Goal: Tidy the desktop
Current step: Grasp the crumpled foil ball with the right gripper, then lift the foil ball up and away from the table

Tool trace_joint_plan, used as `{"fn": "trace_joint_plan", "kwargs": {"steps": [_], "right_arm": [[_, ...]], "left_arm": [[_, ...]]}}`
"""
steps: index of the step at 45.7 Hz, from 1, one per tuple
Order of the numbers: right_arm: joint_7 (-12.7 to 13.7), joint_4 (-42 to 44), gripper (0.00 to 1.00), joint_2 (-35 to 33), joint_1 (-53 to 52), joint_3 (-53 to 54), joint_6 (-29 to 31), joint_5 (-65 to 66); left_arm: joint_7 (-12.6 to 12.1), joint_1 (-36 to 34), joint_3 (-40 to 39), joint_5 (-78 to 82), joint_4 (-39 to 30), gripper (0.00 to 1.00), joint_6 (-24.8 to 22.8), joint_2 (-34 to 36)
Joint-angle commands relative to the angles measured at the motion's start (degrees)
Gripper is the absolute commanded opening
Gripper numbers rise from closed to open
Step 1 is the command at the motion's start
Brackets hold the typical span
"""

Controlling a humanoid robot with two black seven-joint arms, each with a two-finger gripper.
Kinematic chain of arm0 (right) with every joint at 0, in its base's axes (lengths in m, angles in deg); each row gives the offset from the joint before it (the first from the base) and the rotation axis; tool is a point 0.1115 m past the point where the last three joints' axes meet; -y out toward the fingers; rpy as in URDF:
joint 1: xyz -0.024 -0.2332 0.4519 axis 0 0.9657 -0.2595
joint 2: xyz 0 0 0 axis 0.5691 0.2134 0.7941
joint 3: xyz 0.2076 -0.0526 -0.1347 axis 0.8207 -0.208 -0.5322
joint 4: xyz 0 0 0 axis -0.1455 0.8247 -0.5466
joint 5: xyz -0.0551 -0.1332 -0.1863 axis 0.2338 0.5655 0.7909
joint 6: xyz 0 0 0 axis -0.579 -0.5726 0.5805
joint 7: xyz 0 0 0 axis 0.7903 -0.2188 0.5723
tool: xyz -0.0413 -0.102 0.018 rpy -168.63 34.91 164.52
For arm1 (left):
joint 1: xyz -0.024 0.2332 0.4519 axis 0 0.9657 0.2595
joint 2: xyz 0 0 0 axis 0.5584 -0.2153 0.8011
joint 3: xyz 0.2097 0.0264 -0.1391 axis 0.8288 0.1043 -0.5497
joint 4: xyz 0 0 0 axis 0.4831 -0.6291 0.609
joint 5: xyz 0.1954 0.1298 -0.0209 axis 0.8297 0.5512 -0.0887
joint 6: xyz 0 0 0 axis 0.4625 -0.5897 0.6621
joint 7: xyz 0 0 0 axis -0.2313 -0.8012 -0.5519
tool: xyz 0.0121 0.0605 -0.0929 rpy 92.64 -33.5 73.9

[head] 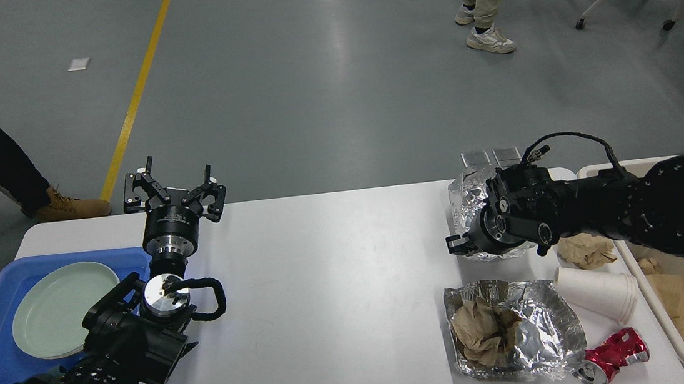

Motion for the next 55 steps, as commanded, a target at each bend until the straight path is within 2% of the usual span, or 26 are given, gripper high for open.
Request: {"fn": "trace_joint_plan", "kwargs": {"steps": [1, 5, 13, 24, 38, 47, 55], "right_arm": [[0.00, -1.39, 0.00, -0.10, -4.10, 1.15, 2.82, -0.07], [0.00, -4.11, 0.00, -1.41, -8.32, 1.07, 5.02, -0.16], [-0.17, -11.14, 0.00, -5.72, -19.12, 1.06, 13.19, -0.16], [-0.26, -18.35, 0.00, -13.81, -35.73, -0.60, 31.72, -0.25], [-0.70, -20.20, 0.00, -16.01, -54.02, -12.20, 31.81, -0.69], [-0.70, -20.20, 0.00, -15.57, -60.35, -12.56, 31.81, -1.30], [-0.44, -19.85, 0.00, -15.75, -60.89, -12.91, 31.81, -2.01]], "left_arm": [[0.00, 0.00, -0.03, 0.00, 0.00, 0.97, 0.01, -0.01], [0.00, 0.00, -0.03, 0.00, 0.00, 0.97, 0.01, 0.07], [0.00, 0.00, -0.03, 0.00, 0.00, 0.97, 0.01, -0.01], [0.00, 0.00, -0.03, 0.00, 0.00, 0.97, 0.01, -0.01], [0.00, 0.00, -0.03, 0.00, 0.00, 0.97, 0.01, -0.01], [0.00, 0.00, -0.03, 0.00, 0.00, 0.97, 0.01, 0.07], [0.00, 0.00, -0.03, 0.00, 0.00, 0.97, 0.01, -0.01]]}}
